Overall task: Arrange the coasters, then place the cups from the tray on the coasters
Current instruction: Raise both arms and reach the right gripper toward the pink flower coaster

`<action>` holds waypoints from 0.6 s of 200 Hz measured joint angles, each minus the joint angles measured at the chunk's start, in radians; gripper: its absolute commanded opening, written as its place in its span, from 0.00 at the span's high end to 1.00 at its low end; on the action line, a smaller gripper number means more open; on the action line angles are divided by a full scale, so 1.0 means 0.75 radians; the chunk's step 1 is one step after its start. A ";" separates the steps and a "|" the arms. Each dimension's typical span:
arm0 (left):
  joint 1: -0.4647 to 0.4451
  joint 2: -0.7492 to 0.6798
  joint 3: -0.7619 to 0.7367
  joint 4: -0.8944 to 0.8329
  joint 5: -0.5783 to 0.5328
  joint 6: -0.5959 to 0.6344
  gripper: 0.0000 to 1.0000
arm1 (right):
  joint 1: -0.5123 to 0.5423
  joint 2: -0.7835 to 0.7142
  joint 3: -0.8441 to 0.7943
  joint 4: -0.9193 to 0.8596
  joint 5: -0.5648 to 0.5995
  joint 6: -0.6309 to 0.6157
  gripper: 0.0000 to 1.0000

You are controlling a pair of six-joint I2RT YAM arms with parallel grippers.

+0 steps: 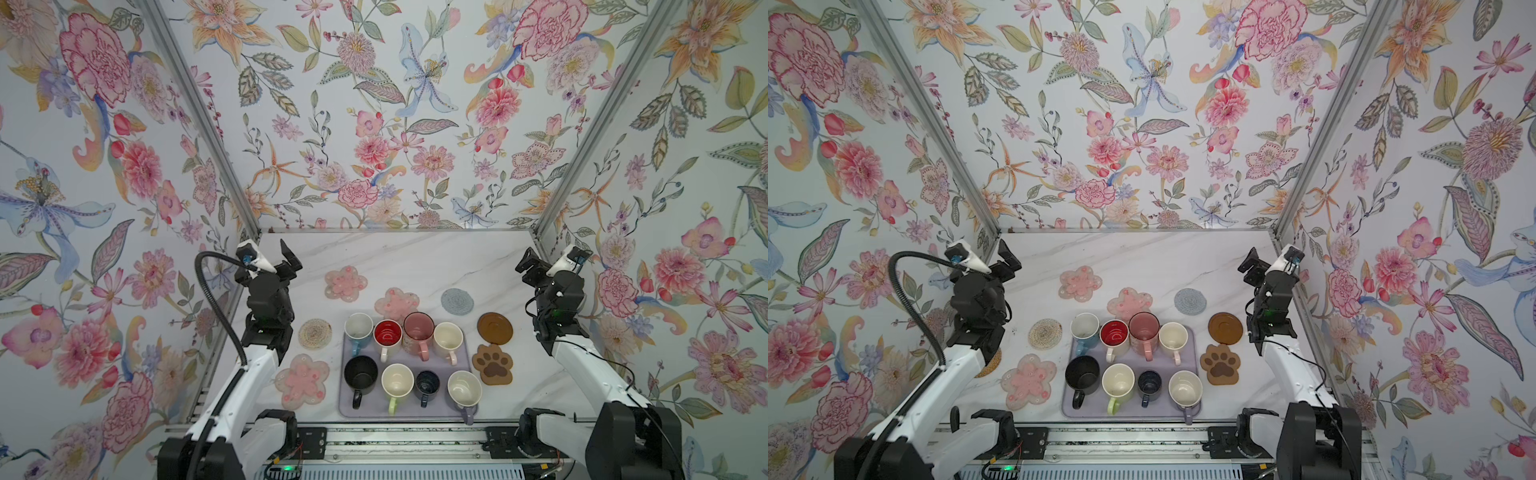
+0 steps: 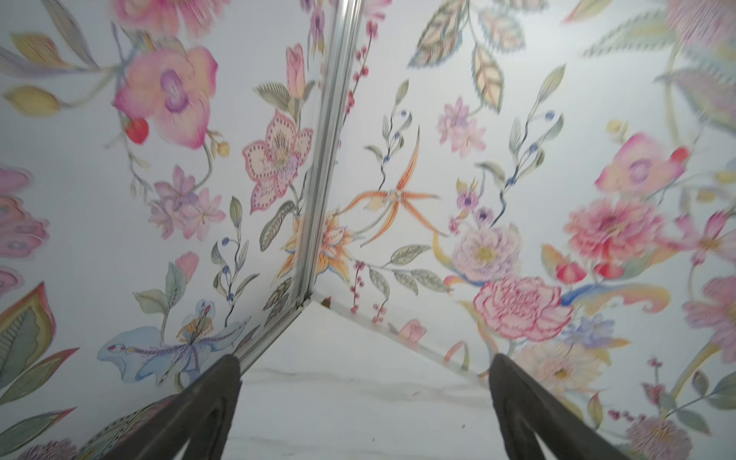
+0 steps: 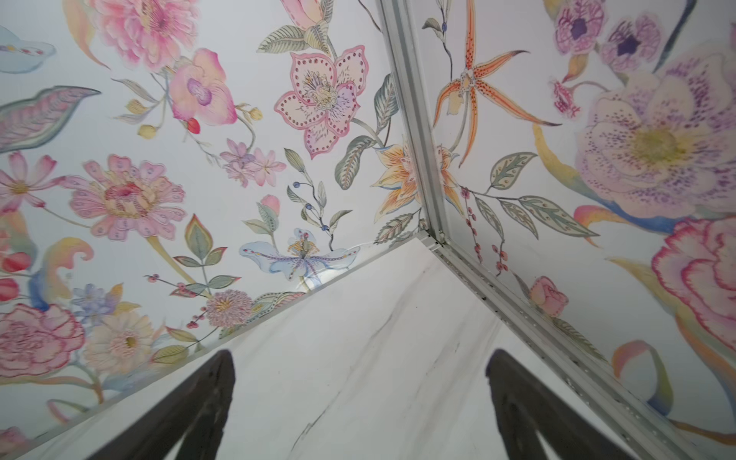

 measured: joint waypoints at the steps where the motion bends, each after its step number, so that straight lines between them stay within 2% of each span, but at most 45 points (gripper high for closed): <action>1: 0.001 -0.008 0.000 -0.004 0.003 -0.004 0.01 | -0.004 -0.005 -0.003 0.002 -0.008 0.006 0.01; 15: 0.010 -0.125 -0.001 -0.098 0.054 -0.030 0.01 | -0.053 -0.060 -0.038 -0.027 -0.120 0.080 0.01; 34: 0.012 -0.143 0.025 -0.282 0.094 -0.052 0.01 | -0.059 -0.062 0.006 -0.186 -0.202 0.107 0.01; 64: 0.013 -0.096 0.042 -0.541 0.173 -0.067 0.01 | 0.094 0.011 0.241 -0.514 -0.228 0.002 0.01; 81: 0.014 -0.061 0.074 -0.644 0.270 -0.066 0.01 | 0.199 0.087 0.379 -0.644 -0.228 -0.082 0.01; 120: 0.014 0.030 0.129 -0.711 0.470 -0.076 0.01 | 0.388 0.353 0.574 -0.841 -0.274 -0.239 0.01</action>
